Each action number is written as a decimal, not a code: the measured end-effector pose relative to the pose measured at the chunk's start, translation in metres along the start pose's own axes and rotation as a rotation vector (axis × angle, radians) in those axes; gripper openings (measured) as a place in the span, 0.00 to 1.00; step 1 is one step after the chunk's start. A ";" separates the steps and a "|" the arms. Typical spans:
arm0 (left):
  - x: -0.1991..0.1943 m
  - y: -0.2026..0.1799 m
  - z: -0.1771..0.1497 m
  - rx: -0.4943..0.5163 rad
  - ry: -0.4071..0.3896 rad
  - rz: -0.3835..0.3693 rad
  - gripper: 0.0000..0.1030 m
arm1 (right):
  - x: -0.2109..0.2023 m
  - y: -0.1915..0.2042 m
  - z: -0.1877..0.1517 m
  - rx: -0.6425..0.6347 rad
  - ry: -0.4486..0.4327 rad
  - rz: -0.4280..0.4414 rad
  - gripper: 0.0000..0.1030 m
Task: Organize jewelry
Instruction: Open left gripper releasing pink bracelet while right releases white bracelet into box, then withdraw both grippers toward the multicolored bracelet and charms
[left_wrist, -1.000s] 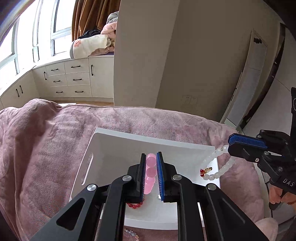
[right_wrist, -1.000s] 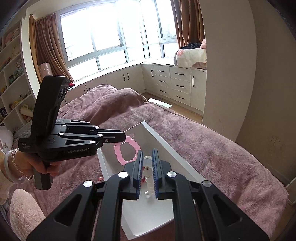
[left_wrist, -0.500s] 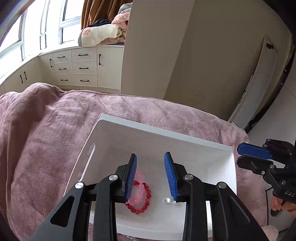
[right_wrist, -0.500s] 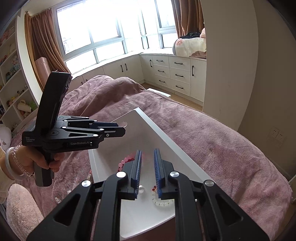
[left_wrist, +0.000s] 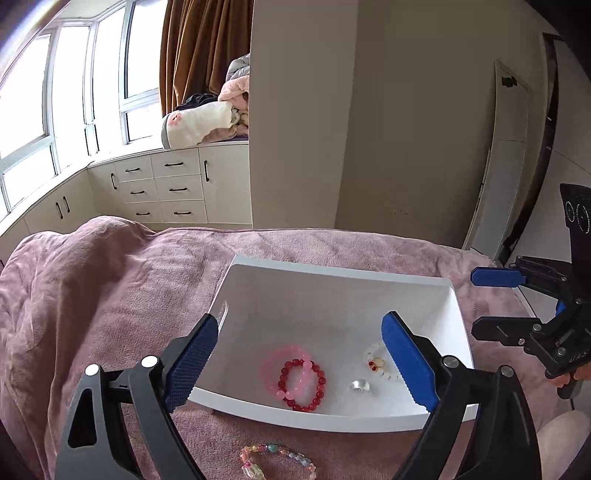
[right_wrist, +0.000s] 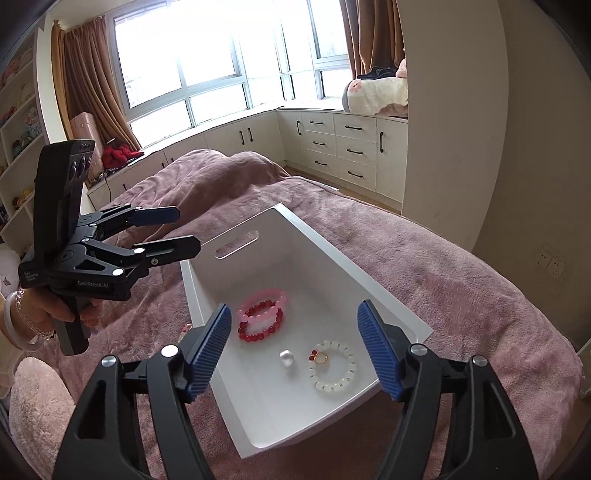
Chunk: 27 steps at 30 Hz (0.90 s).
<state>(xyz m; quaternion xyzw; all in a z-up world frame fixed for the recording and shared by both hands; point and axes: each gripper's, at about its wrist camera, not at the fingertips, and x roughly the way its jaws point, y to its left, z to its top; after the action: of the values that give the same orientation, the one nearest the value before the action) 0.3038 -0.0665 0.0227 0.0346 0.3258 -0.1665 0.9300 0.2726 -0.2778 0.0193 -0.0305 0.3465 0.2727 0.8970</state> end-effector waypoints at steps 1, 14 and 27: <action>-0.008 0.001 -0.002 -0.001 -0.010 0.003 0.90 | -0.003 0.003 -0.003 -0.005 0.000 -0.005 0.74; -0.087 0.031 -0.090 -0.116 0.023 0.043 0.92 | -0.033 0.079 -0.053 -0.105 -0.091 -0.015 0.92; -0.138 0.056 -0.165 -0.231 0.055 0.134 0.92 | -0.014 0.132 -0.067 -0.080 -0.041 0.049 0.92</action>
<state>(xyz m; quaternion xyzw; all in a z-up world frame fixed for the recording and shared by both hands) 0.1232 0.0544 -0.0241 -0.0466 0.3653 -0.0646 0.9275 0.1563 -0.1886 -0.0044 -0.0522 0.3174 0.3086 0.8952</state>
